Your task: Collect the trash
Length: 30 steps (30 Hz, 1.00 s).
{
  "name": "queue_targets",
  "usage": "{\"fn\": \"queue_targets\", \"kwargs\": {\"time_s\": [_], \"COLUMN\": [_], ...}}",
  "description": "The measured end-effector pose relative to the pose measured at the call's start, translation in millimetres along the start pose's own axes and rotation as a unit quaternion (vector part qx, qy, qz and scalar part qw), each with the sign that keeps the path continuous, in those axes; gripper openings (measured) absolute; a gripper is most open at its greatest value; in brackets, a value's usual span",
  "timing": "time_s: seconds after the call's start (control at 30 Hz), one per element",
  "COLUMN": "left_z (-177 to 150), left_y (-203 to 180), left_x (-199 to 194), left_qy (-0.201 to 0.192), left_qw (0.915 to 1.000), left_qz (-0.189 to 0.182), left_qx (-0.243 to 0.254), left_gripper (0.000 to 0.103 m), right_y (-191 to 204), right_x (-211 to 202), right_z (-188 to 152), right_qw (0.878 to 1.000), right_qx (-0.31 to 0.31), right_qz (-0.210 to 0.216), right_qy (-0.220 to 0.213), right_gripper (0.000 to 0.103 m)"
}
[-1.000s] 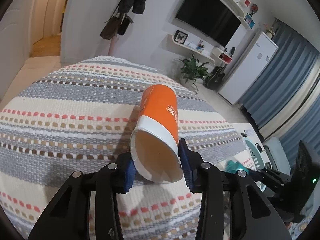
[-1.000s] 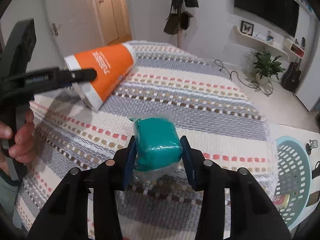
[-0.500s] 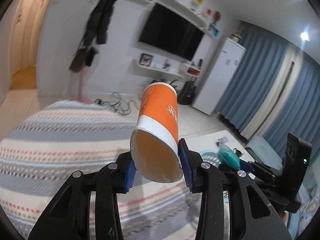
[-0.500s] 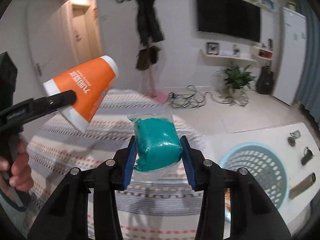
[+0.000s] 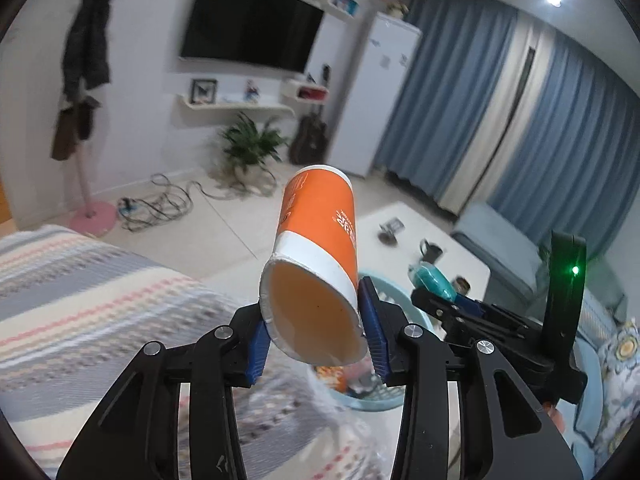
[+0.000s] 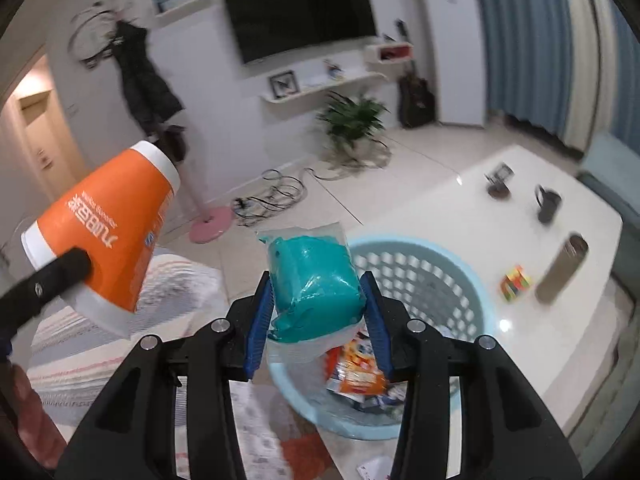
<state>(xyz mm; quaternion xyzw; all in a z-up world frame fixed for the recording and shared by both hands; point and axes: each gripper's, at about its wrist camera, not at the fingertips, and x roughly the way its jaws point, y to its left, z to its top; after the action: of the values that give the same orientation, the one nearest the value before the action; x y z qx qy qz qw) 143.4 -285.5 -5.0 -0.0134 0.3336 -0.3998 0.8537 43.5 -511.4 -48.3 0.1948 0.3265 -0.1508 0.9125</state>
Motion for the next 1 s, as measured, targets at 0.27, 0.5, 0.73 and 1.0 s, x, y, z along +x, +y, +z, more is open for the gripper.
{"fn": "queue_targets", "kwargs": {"time_s": [0.27, 0.5, 0.73, 1.0], "left_z": [-15, -16, -26, -28], "left_y": [-17, -24, -19, -13], "left_x": [62, 79, 69, 23], "left_qy": [0.058, 0.073, 0.071, 0.030], "left_qw": [0.9981, 0.9969, 0.9971, 0.9992], "left_qz": [-0.020, -0.029, -0.027, -0.020], "left_qx": [0.009, 0.002, -0.006, -0.019], "left_gripper": [0.042, 0.052, 0.061, 0.077], "right_y": [-47, -61, -68, -41], "right_x": [39, 51, 43, 5], "right_z": [-19, -25, -30, -28], "right_qw": [0.997, 0.994, 0.993, 0.996], "right_qx": [0.047, 0.065, 0.077, 0.050], "right_qz": [-0.027, -0.034, -0.035, -0.030], "right_qy": [0.057, 0.079, 0.083, 0.062], "right_gripper": [0.045, 0.058, 0.060, 0.062]}}
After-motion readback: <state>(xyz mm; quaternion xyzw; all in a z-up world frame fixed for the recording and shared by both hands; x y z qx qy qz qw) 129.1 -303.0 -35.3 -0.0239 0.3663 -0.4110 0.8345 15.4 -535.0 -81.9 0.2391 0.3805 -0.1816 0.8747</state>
